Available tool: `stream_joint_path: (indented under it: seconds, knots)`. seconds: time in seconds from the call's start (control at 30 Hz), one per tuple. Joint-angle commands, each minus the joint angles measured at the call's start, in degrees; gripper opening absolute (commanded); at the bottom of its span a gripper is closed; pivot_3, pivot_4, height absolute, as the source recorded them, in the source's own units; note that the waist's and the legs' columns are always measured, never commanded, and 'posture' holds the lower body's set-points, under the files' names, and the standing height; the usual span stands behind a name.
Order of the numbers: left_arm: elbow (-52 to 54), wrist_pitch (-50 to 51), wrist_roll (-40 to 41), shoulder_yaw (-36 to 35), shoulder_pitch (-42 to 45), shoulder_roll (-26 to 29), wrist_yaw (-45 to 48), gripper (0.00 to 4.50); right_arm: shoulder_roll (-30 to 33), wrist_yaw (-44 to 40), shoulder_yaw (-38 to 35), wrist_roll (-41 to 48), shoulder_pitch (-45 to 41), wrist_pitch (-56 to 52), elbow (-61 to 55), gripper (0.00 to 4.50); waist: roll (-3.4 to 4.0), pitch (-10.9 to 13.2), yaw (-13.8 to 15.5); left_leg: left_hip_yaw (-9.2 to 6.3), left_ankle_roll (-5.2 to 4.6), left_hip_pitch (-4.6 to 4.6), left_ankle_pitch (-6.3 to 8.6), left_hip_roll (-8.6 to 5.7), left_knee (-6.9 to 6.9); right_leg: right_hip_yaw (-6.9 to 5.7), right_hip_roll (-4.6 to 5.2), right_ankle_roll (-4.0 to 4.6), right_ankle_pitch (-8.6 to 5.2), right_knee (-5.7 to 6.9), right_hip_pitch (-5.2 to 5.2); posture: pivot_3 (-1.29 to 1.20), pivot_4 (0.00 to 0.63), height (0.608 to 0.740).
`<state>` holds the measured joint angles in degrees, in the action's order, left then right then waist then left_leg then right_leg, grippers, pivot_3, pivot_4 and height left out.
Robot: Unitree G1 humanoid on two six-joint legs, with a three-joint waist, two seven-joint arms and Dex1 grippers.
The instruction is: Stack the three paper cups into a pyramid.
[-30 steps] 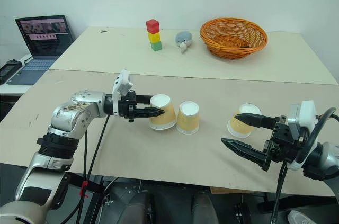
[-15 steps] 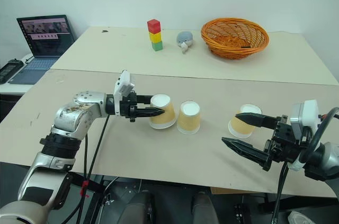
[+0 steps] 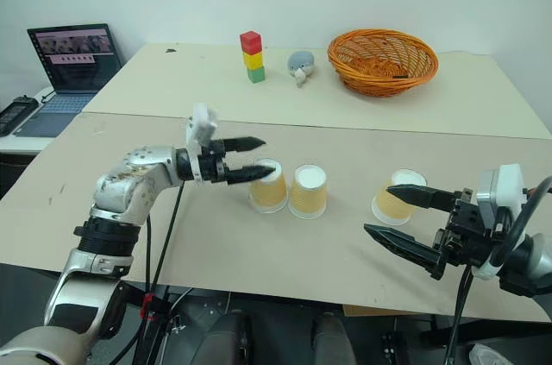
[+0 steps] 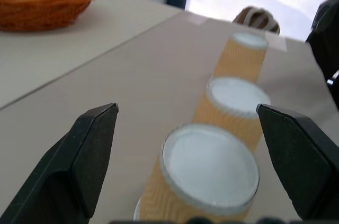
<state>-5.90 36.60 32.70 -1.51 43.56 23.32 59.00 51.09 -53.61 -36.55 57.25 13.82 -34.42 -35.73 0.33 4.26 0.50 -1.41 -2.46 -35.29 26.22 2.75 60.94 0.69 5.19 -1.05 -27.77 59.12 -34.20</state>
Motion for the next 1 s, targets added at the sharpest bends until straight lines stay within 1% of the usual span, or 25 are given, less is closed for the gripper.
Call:
stream_joint_path:
  seconds: [0.03,0.17,0.23,0.37,0.47,0.53,0.63,0.83,0.93,1.0]
  knots:
    - [6.75,9.59,12.68,-9.22,5.42,0.47,-5.18,4.48,0.63,-0.29,-2.01,1.16,-0.73,0.12,-0.79,4.50,0.01,-0.01,0.00,-0.01,0.00,0.00,0.00,0.00,0.00,0.02,0.01,0.00,0.00,0.00,0.01,0.00,0.150,0.629]
    - [10.73,19.18,24.41,-15.70,7.93,2.62,-9.60,4.48,1.09,-0.64,-2.27,0.23,-1.33,0.52,0.84,4.50,0.03,-0.02,-0.20,-0.01,0.03,0.06,-0.02,0.01,0.00,0.07,0.03,0.00,0.00,0.04,0.05,0.00,0.150,0.629]
    - [12.55,22.49,27.58,-16.45,7.87,4.68,-10.81,4.48,1.28,0.00,-2.90,-1.31,-2.19,1.03,3.44,4.50,0.02,-0.02,-0.47,-0.01,0.07,0.09,-0.04,0.04,0.00,0.09,0.02,0.00,0.00,0.07,0.05,0.00,0.150,0.629]
    - [18.45,25.40,29.94,-13.23,3.80,10.08,-6.30,4.48,2.02,0.56,-4.62,-7.56,-3.00,3.27,9.71,4.50,0.05,-0.03,-0.51,0.01,0.13,0.14,-0.07,0.01,0.00,0.08,0.00,0.00,0.00,0.10,0.05,0.00,0.150,0.629]
    - [22.95,25.93,31.52,-10.74,1.25,13.41,-1.94,4.48,1.86,1.51,-6.75,-8.76,-4.11,3.38,13.07,4.50,0.07,-0.04,-0.34,0.02,0.30,0.13,-0.16,-0.02,0.00,0.06,0.01,0.01,0.00,0.13,0.04,0.00,0.150,0.629]
    - [25.28,25.89,31.00,-8.25,0.14,15.44,0.08,4.48,1.65,1.33,-7.17,-10.08,-3.95,3.72,14.17,4.50,0.07,-0.04,-0.28,0.04,0.45,0.09,-0.25,-0.02,0.00,0.06,0.00,0.01,-0.01,0.11,0.02,0.00,0.150,0.629]
    - [29.54,20.35,23.80,-1.26,-3.38,19.82,6.33,4.48,-0.41,1.98,-5.16,-12.70,-2.60,4.43,14.58,4.50,0.09,-0.05,-0.35,0.05,0.43,0.08,-0.24,-0.01,0.00,0.07,-0.03,0.02,-0.01,0.07,0.02,0.00,0.150,0.629]
    - [28.75,14.95,18.96,2.65,-4.71,19.13,7.15,4.48,-3.65,2.30,-0.67,-13.54,-3.14,4.23,14.59,4.50,0.15,-0.03,-0.38,0.14,0.18,0.01,-0.10,0.01,-0.01,0.06,-0.13,0.08,-0.05,0.12,0.01,0.00,0.150,0.629]
    - [29.29,13.32,18.10,3.12,-5.35,18.82,7.46,4.48,-4.40,2.75,0.98,-14.20,-4.33,4.35,16.46,4.50,0.18,-0.02,-0.62,0.17,0.10,0.00,-0.06,0.03,-0.02,0.08,-0.13,0.08,-0.05,0.12,0.02,0.00,0.150,0.629]
    - [28.81,13.34,18.88,2.16,-5.32,18.05,6.22,4.48,-4.45,2.52,1.34,-13.83,-5.74,4.20,17.90,4.50,0.19,-0.01,-0.79,0.16,0.10,0.03,-0.06,0.03,-0.01,0.07,-0.16,0.08,-0.05,0.12,-0.02,0.00,0.150,0.629]
